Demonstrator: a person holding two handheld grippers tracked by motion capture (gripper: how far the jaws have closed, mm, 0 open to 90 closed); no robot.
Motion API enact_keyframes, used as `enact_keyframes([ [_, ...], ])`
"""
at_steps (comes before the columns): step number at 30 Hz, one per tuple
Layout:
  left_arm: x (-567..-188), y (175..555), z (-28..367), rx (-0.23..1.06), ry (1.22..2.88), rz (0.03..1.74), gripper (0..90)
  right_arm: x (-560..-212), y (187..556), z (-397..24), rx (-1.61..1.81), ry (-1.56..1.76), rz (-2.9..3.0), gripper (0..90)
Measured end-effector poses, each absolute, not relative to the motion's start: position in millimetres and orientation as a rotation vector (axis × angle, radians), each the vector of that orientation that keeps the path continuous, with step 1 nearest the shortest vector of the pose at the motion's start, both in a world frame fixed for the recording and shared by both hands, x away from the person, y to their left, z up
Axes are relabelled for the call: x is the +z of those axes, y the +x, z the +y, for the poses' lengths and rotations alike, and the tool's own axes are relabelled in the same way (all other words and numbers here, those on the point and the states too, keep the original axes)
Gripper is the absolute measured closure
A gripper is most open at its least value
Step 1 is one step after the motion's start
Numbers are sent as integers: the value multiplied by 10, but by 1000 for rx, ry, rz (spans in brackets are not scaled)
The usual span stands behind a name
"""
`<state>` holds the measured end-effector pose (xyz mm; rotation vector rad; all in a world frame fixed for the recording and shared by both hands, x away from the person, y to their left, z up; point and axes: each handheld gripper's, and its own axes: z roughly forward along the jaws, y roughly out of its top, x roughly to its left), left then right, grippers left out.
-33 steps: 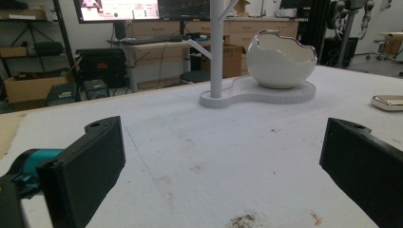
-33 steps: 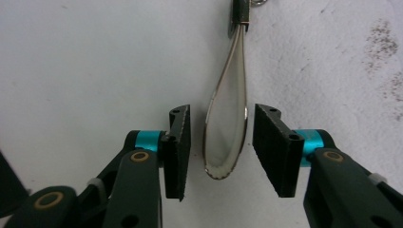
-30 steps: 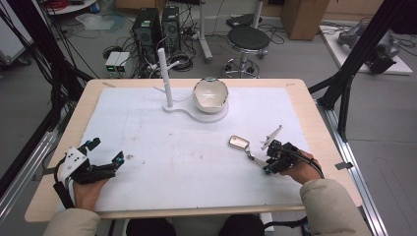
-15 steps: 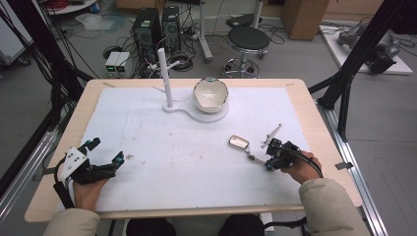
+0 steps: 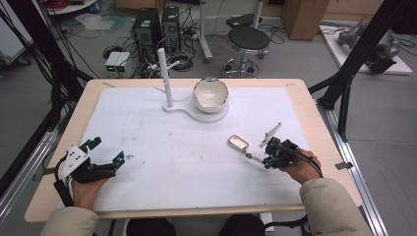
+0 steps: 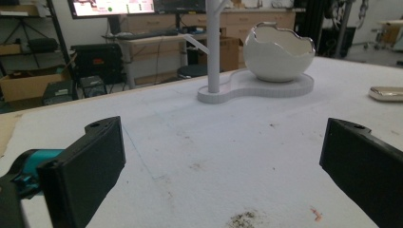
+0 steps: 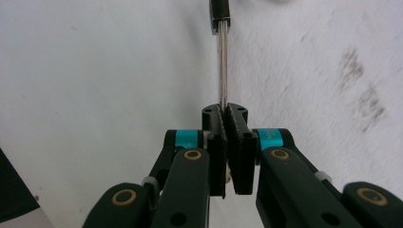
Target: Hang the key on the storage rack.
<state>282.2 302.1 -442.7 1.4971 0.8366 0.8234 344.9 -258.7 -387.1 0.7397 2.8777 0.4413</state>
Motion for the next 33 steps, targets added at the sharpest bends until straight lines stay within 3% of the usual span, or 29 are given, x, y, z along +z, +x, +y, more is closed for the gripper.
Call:
enact_keyframes([
  [10, -3855, 3047, 2868, 704, 1580, 688, 17, -3659, 3418, -2334, 633, 556, 2876, 875],
  [22, -3298, 3250, 2361, 533, 1725, 437, 17, -3507, 3392, -1838, 778, 280, 2873, 875],
  [33, -3082, 3378, 1845, 372, 1844, 293, 17, -3210, 3439, -1458, 926, 96, 2867, 875],
])
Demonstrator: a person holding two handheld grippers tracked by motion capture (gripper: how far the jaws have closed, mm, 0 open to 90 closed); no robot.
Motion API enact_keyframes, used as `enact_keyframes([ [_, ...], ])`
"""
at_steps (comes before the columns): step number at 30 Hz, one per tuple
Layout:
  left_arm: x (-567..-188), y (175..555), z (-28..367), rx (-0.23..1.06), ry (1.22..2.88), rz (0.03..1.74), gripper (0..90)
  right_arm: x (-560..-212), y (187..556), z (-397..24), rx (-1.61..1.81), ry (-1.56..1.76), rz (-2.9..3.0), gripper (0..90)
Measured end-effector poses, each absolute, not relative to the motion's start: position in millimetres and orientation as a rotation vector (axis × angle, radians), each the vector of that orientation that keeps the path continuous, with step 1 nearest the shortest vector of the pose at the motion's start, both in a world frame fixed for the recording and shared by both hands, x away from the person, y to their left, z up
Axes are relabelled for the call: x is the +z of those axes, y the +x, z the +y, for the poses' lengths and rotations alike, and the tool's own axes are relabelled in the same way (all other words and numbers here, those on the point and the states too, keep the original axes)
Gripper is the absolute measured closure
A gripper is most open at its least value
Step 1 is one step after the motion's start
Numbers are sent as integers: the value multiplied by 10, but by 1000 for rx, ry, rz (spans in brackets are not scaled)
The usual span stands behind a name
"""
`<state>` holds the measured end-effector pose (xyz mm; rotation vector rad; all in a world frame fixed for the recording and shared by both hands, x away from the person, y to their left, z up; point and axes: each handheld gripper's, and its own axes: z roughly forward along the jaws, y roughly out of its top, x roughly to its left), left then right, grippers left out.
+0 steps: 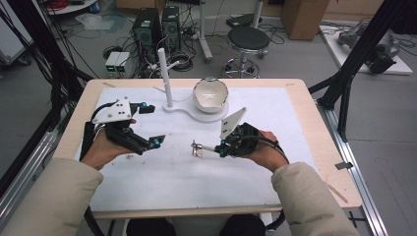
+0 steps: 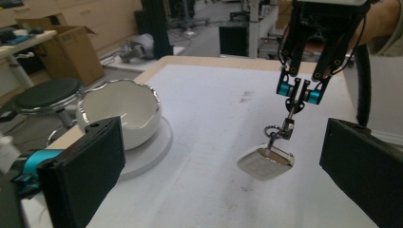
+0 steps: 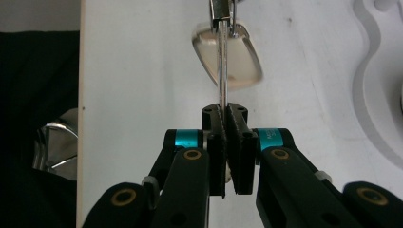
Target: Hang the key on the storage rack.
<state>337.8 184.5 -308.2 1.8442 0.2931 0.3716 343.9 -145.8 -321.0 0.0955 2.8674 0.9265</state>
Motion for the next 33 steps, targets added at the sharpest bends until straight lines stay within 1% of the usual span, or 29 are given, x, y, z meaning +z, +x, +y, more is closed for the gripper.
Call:
enact_keyframes([
  [10, -3116, 3451, 1449, 261, 1963, 174, 17, -3168, 3429, -1349, 950, 54, 2880, 874],
  [18, -3198, 3449, 1176, 220, 2066, 84, 21, -3166, 3442, -1289, 939, 32, 2892, 874],
  [23, -3253, 3425, 1081, 192, 2104, 67, 21, -3176, 3430, -1264, 934, 23, 2901, 874],
  [24, -3262, 3420, 1064, 190, 2115, 58, 29, -3178, 3425, -1260, 932, 22, 2905, 874],
  [25, -3268, 3414, 1052, 182, 2124, 51, 88, -3181, 3417, -1257, 927, 29, 2915, 874],
  [29, -3286, 3403, 1015, 154, 2140, 37, 111, -3186, 3415, -1255, 927, 28, 2913, 874],
  [33, -3305, 3399, 1001, 140, 2159, 27, 167, -3184, 3424, -1268, 943, 18, 2909, 874],
])
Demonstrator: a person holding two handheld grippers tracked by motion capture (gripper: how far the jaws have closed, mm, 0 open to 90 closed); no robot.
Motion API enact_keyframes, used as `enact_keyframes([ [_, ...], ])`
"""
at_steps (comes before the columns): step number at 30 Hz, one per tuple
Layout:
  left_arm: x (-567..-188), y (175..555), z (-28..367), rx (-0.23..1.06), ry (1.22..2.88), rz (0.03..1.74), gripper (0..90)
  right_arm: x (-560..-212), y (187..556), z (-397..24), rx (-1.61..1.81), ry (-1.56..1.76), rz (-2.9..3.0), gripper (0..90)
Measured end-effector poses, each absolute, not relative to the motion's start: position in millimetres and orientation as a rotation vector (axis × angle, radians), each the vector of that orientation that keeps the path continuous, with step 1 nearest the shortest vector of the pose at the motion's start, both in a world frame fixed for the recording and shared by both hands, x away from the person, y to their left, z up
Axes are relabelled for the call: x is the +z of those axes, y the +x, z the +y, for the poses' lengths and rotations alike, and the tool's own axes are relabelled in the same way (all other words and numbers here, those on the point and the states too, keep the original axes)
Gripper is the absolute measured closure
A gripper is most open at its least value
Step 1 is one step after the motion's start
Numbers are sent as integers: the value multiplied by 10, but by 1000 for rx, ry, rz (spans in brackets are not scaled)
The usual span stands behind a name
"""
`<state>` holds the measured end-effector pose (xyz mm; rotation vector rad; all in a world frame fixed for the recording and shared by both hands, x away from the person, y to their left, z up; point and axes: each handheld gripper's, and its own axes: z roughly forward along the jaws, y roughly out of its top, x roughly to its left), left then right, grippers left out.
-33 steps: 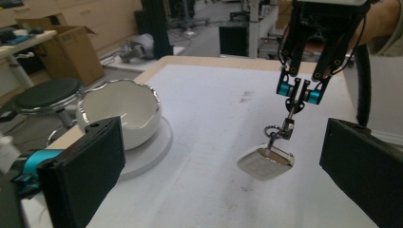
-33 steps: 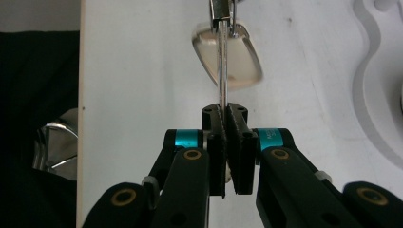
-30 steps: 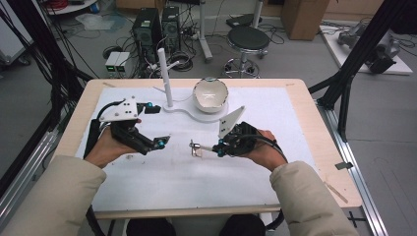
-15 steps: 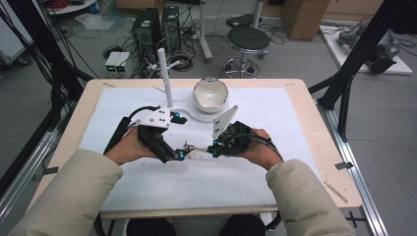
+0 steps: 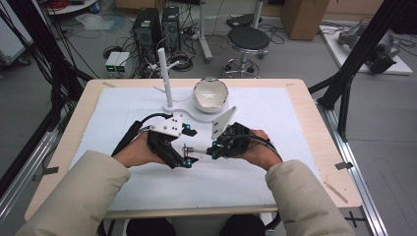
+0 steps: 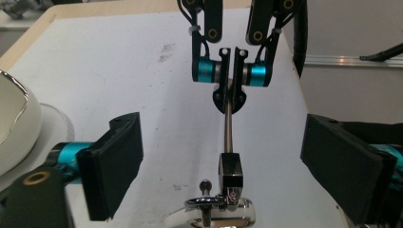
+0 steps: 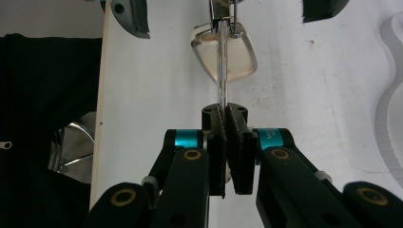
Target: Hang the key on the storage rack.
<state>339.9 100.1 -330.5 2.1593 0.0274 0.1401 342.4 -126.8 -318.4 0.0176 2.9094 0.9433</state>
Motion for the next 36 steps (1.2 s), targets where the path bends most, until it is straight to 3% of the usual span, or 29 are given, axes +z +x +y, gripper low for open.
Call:
enact_keyframes([
  [10, -3318, 3375, 1006, 131, 2206, -28, 430, -3215, 3402, -1250, 938, -2, 2924, 874],
  [19, -3354, 3357, 981, 136, 2259, -58, 519, -3231, 3382, -1228, 934, -7, 2934, 873],
  [24, -3367, 3351, 981, 144, 2276, -55, 635, -3233, 3384, -1221, 937, -25, 2935, 873],
  [31, -3377, 3347, 974, 157, 2286, -64, 687, -3242, 3384, -1208, 933, -28, 2939, 873],
  [36, -3384, 3338, 959, 138, 2297, -85, 783, -3235, 3394, -1220, 934, -32, 2936, 873],
])
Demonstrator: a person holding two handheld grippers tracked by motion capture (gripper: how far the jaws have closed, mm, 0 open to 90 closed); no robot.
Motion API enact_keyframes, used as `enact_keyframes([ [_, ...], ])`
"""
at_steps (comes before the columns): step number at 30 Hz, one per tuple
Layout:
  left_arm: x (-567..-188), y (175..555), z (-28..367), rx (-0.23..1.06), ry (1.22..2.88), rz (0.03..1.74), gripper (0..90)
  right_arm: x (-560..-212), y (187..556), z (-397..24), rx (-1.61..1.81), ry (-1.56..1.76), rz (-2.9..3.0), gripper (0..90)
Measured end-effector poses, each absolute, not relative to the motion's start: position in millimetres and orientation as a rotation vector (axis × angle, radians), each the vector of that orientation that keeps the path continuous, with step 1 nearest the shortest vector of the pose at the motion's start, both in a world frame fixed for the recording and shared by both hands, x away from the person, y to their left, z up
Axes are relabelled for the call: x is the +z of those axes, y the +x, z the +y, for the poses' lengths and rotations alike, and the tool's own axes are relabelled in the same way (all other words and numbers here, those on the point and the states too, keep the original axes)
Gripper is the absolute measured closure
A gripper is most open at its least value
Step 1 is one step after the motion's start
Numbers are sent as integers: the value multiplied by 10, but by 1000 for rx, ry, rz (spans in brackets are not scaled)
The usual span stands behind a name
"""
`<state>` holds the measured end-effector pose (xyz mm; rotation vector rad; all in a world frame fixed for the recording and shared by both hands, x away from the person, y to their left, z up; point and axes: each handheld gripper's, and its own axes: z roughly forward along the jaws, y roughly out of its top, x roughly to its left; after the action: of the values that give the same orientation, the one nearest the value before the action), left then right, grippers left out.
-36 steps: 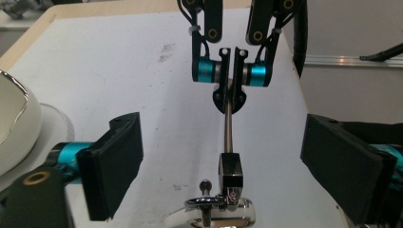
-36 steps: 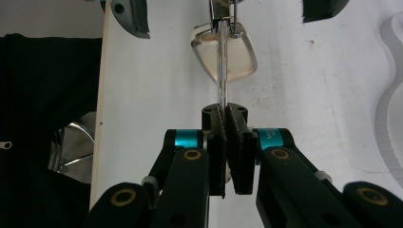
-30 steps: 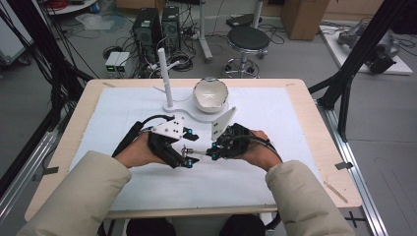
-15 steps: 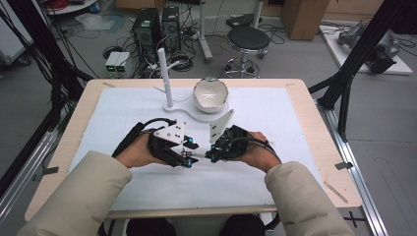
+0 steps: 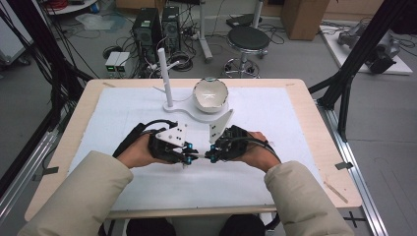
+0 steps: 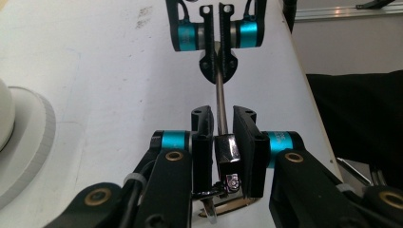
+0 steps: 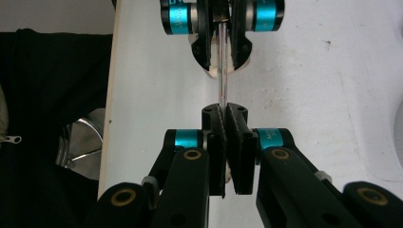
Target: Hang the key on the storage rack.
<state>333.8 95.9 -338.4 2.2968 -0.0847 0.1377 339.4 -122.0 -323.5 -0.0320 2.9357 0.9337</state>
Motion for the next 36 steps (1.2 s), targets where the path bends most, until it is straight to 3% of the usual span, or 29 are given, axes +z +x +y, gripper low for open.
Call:
enact_keyframes([
  [16, -3387, 3361, 978, 142, 2285, -46, 808, -3198, 3413, -1275, 992, -9, 2910, 868],
  [19, -3403, 3362, 990, 136, 2273, -35, 808, -3200, 3418, -1285, 1014, -21, 2909, 835],
  [21, -3404, 3367, 1007, 139, 2267, -24, 808, -3206, 3424, -1295, 1039, -9, 2894, 710],
  [23, -3396, 3373, 1034, 154, 2264, -3, 808, -3220, 3431, -1324, 1118, 35, 2835, 406],
  [26, -3376, 3383, 1093, 179, 2244, 37, 808, -3255, 3486, -1389, 1158, 191, 2791, 109],
  [28, -3361, 3399, 1144, 197, 2222, 66, 808, -3267, 3505, -1461, 1188, 248, 2743, 97],
  [30, -3352, 3426, 1198, 198, 2193, 110, 808, -3277, 3518, -1535, 1250, 307, 2688, 8],
  [36, -3321, 3495, 1373, 246, 2104, 258, 808, -3312, 3519, -1770, 1337, 426, 2572, 4],
])
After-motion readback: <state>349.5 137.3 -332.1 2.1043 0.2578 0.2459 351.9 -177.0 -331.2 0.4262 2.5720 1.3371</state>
